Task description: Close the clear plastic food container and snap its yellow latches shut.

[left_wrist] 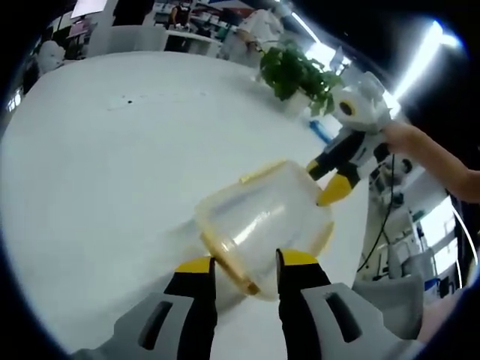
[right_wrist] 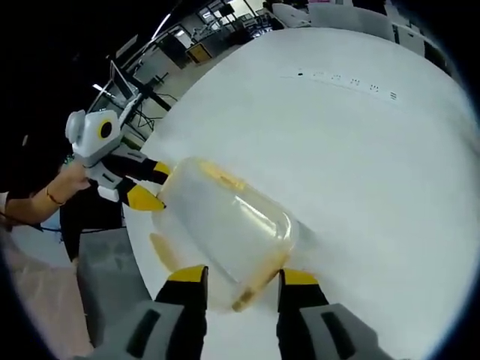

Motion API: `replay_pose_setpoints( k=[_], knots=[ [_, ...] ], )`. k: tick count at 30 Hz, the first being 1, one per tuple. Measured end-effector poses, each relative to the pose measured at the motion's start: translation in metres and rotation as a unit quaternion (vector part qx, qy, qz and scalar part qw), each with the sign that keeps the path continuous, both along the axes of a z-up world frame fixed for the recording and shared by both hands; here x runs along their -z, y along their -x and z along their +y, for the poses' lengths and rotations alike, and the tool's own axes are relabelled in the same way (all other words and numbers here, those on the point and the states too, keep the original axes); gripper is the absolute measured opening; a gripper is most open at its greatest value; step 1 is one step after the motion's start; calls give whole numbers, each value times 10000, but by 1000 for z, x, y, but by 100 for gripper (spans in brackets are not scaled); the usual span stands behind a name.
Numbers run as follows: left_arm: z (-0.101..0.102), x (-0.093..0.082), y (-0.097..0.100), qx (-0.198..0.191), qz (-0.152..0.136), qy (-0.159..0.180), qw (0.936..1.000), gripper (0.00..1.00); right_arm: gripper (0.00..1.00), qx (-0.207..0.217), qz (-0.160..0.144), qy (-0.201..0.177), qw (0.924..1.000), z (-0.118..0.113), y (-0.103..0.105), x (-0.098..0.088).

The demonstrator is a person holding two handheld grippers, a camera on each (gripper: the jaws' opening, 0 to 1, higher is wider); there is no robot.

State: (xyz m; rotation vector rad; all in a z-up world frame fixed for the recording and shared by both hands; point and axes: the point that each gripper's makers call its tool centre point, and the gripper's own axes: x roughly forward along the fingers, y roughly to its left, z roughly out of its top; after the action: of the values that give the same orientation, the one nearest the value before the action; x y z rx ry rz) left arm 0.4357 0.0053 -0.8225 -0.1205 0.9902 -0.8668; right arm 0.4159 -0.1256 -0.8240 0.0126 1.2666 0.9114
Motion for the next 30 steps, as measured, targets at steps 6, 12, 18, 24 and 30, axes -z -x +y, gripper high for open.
replay_pose_setpoints(
  k=[6,12,18,24,30],
  knots=[
    [0,0,0,-4,-16,-10,10000,28,34,192,-232,-168,9994,-1,-8,2],
    [1,0,-1,-32,-91,-1,10000,29,38,119,-220,186,9995,4,-11,3],
    [1,-1,-1,-103,-161,18,9998,29,39,188,-250,117,9994,1,-11,4],
    [2,-2,-3,-74,-304,-58,9995,31,40,60,-494,206,9986,2,-13,2],
    [0,-5,-5,164,-669,-350,9970,34,41,-15,-684,337,9971,2,-15,1]
  ],
)
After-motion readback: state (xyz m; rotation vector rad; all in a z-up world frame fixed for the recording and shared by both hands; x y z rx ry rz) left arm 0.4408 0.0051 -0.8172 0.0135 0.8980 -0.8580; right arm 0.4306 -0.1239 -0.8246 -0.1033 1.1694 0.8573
